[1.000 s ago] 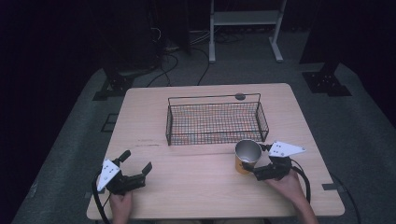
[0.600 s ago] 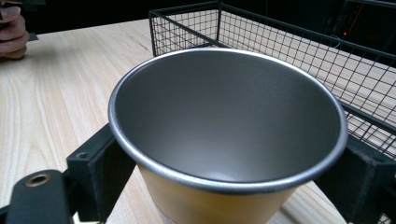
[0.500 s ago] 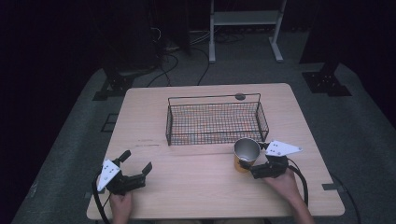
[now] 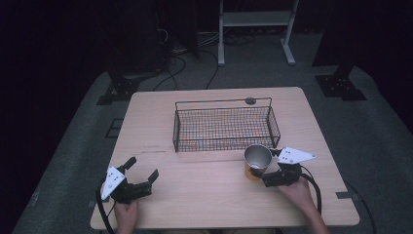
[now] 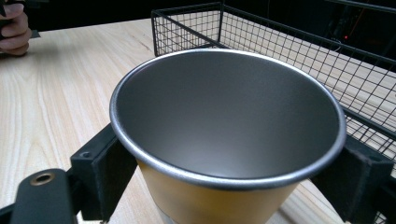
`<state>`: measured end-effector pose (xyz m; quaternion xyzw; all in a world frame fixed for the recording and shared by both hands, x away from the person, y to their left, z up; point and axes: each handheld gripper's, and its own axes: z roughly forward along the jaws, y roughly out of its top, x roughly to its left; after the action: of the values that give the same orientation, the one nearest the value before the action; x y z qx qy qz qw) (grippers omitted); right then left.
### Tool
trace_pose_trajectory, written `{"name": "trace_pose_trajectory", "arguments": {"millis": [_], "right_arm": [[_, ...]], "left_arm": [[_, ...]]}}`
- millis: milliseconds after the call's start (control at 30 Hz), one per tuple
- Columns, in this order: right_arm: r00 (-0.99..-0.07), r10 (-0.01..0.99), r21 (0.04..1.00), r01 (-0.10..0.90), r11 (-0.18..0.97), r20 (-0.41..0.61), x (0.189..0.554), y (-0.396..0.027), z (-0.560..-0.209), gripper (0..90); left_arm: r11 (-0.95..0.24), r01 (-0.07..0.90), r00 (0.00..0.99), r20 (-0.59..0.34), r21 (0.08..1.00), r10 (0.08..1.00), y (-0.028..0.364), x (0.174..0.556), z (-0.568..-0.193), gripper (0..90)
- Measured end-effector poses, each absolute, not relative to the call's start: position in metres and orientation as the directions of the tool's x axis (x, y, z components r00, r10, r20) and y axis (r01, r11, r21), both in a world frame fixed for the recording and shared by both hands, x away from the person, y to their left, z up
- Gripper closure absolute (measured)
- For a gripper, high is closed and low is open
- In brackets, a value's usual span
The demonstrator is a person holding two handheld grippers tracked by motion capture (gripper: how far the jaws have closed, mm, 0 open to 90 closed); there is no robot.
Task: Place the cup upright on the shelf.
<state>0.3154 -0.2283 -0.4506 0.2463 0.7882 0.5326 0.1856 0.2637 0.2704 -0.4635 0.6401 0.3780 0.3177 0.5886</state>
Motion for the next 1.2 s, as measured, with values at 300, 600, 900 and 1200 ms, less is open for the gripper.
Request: {"name": "trace_pose_trajectory", "arguments": {"millis": [300,600,900,1200], "right_arm": [[-0.832,0.553,0.927,0.177,0.332,-0.039,0.321,-0.228,-0.421,13.1],[-0.854,0.518,0.928,0.154,0.34,-0.048,0.336,-0.219,-0.391,13.2],[-0.876,0.48,0.935,0.131,0.328,-0.046,0.356,-0.206,-0.36,13.2],[-0.89,0.455,0.94,0.136,0.313,-0.023,0.38,-0.194,-0.341,13.1]], "left_arm": [[-0.021,0.11,0.512,-0.038,0.994,0.858,0.27,0.264,-0.463,1.7],[-0.021,0.11,0.512,-0.039,0.994,0.858,0.271,0.264,-0.463,1.7],[-0.022,0.111,0.512,-0.039,0.994,0.858,0.27,0.264,-0.463,1.7],[-0.018,0.11,0.513,-0.041,0.994,0.857,0.271,0.264,-0.463,1.7]]}}
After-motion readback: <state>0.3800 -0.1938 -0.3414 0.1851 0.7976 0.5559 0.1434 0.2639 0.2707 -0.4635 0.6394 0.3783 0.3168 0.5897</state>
